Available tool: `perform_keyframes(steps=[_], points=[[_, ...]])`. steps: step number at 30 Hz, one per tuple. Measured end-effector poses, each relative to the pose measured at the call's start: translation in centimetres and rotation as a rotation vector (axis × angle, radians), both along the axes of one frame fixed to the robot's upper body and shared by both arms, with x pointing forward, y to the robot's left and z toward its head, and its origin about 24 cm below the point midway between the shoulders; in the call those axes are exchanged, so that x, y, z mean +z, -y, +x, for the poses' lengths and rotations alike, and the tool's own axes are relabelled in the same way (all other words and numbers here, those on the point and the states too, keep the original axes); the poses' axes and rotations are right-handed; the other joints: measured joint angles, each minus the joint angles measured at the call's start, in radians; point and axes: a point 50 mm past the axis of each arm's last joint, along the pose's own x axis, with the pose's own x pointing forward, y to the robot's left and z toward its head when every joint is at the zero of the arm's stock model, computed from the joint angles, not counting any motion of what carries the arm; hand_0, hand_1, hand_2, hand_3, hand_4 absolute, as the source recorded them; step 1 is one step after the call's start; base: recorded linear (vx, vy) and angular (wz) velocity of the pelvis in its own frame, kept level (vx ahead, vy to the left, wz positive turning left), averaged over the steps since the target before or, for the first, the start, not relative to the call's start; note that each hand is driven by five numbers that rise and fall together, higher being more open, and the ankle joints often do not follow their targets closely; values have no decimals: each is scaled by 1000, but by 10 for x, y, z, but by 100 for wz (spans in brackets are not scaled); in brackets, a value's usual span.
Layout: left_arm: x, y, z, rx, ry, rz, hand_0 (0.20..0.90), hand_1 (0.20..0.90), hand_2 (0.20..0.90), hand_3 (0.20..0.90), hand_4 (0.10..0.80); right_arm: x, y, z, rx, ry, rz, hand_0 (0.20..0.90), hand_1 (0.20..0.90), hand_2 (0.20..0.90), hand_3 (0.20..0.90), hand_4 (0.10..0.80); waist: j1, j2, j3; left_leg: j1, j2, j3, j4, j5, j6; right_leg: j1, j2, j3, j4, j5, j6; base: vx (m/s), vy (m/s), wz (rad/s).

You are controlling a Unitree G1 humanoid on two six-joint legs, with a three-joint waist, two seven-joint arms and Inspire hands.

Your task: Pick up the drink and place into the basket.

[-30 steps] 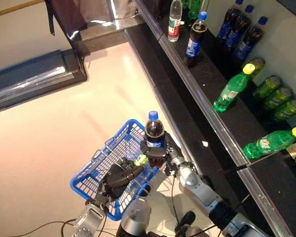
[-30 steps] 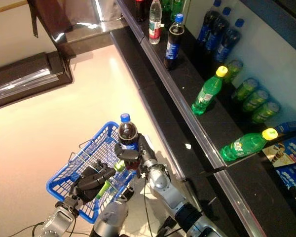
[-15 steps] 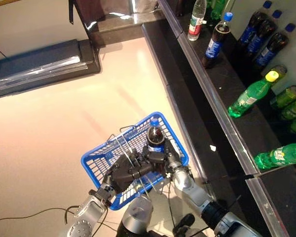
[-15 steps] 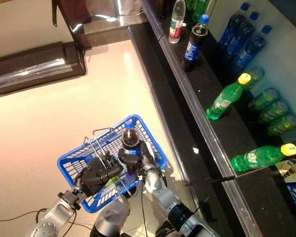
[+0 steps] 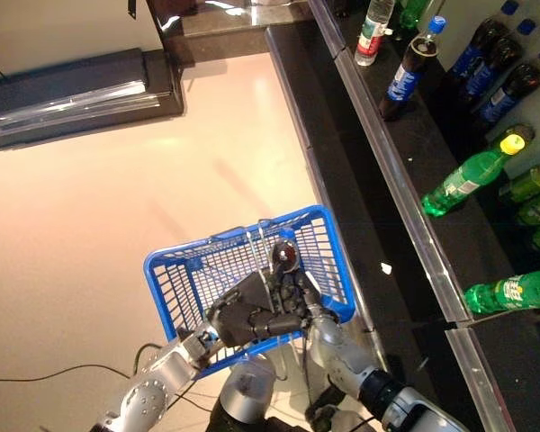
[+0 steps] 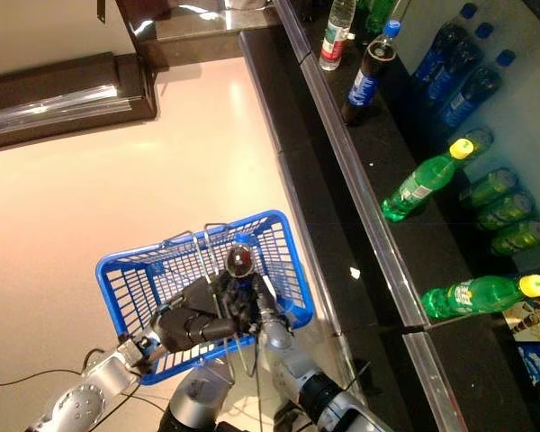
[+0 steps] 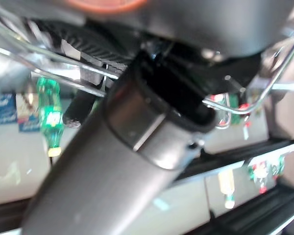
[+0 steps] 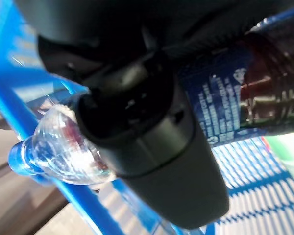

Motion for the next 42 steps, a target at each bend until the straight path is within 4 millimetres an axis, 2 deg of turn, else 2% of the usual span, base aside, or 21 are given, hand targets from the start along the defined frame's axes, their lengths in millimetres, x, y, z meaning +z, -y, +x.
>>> perform_keyframes(steps=[5,9,11,16,18,19,27,35,42], points=[[4,7,-4,-45,10,1,300,300,300,200,100,-2,-4,-3,20,-54,84,300,300,300,200,100,-1,-3,1,-3,-1,1,4,0,0,0,0,2,1,0,0,29,-10,2],[2,3,-5,-51,5,28,300,300,300,200,100,-5,-5,-4,19,-134,215,300,300,300,200,100,-4,-4,2,-3,-1,1,5,0,0,0,1,2,2,0,0,25,-3,0],[2,2,-5,-52,4,32,300,300,300,200,100,-10,-3,-4,-18,-203,313,300,300,300,200,100,-4,-5,2,-3,-1,3,6,0,0,1,0,2,2,0,0,0,0,0],[2,-1,-5,-53,1,51,300,300,300,200,100,-23,6,-5,-129,-324,424,300,300,300,200,100,-4,-6,2,-3,-1,3,7,0,0,2,1,2,3,0,0,0,0,0],[2,-2,-5,-55,-6,51,300,300,300,200,100,-29,11,-6,-181,-369,458,735,735,735,708,608,-3,-6,2,-3,-1,3,8,0,0,2,1,2,3,0,0,0,0,0],[2,-3,-5,-56,-8,51,300,300,300,200,100,-32,13,-6,-211,-391,476,900,900,900,900,800,-3,-6,2,-3,-1,3,8,0,0,2,1,2,3,0,0,0,0,0],[2,-4,-6,-63,-35,36,300,300,300,200,100,-39,25,-2,-348,-448,577,900,900,900,900,800,0,-6,2,-3,-1,3,11,0,0,3,1,0,8,-2,0,4,0,0],[-2,-14,-5,-33,-74,73,300,300,300,200,100,-31,11,1,-318,-416,679,900,900,900,900,800,2,-16,7,-4,3,23,20,0,0,6,0,1,35,-24,-2,30,-7,6],[-7,-17,-7,2,-112,63,300,300,300,200,100,-31,12,-4,-305,-391,719,900,900,900,900,800,-3,-35,7,3,9,53,21,0,0,14,1,6,34,-24,-2,18,1,-1]])
